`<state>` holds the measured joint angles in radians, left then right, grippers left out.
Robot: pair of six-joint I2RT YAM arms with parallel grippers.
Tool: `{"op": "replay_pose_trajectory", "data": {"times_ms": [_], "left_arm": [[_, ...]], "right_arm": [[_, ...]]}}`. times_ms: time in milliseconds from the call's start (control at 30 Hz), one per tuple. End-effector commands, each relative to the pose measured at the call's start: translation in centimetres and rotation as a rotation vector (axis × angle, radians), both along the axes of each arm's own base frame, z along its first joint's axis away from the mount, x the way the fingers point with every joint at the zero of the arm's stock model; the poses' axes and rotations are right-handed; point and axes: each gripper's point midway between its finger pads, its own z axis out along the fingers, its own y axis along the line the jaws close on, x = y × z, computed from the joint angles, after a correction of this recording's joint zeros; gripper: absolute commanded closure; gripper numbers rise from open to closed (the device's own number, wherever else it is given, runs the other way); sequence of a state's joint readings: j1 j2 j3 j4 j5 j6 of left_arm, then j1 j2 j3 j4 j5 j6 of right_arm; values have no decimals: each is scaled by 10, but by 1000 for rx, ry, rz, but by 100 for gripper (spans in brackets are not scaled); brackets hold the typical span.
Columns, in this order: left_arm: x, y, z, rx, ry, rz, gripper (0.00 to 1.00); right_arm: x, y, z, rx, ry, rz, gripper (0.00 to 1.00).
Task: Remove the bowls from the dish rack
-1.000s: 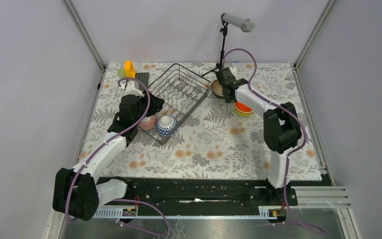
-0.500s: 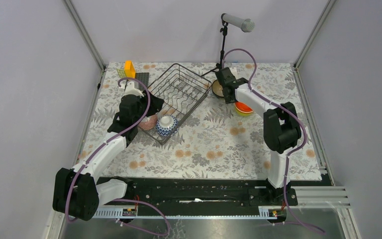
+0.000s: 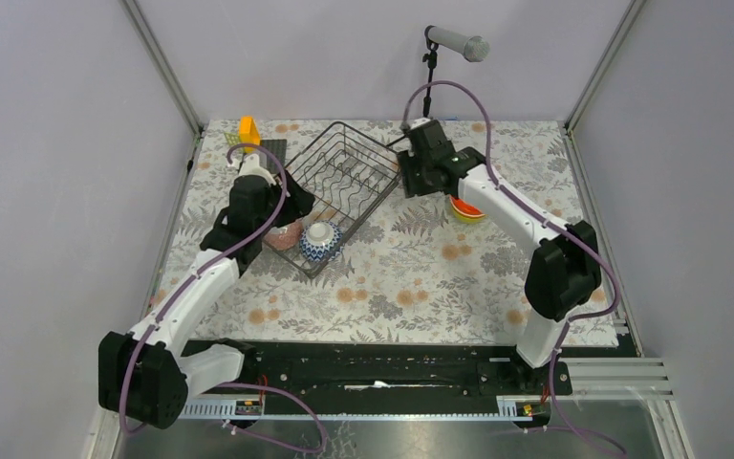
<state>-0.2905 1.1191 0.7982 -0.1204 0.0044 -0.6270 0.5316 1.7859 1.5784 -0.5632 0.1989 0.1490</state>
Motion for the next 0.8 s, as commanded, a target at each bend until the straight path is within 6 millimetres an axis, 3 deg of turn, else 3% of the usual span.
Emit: {"op": "replay_pose_trajectory", "data": {"times_ms": [0, 133, 233, 400, 567, 667, 767], "left_arm": [[-12, 5, 15, 51, 31, 25, 31], [-22, 14, 6, 76, 72, 62, 29], [-28, 27, 8, 74, 51, 132, 32], [-39, 55, 12, 79, 53, 255, 40], [-49, 69, 15, 68, 73, 307, 41], [-53, 78, 17, 85, 87, 346, 24], [-56, 85, 22, 110, 76, 363, 18]], "right_arm": [[-33, 90, 39, 254, 7, 286, 47], [-46, 133, 45, 361, 44, 385, 47], [-49, 155, 43, 384, 64, 429, 42], [-59, 186, 29, 393, 106, 524, 38], [-67, 213, 4, 360, 154, 584, 33], [-72, 225, -8, 311, 156, 617, 19], [-72, 233, -19, 234, 127, 627, 8]]}}
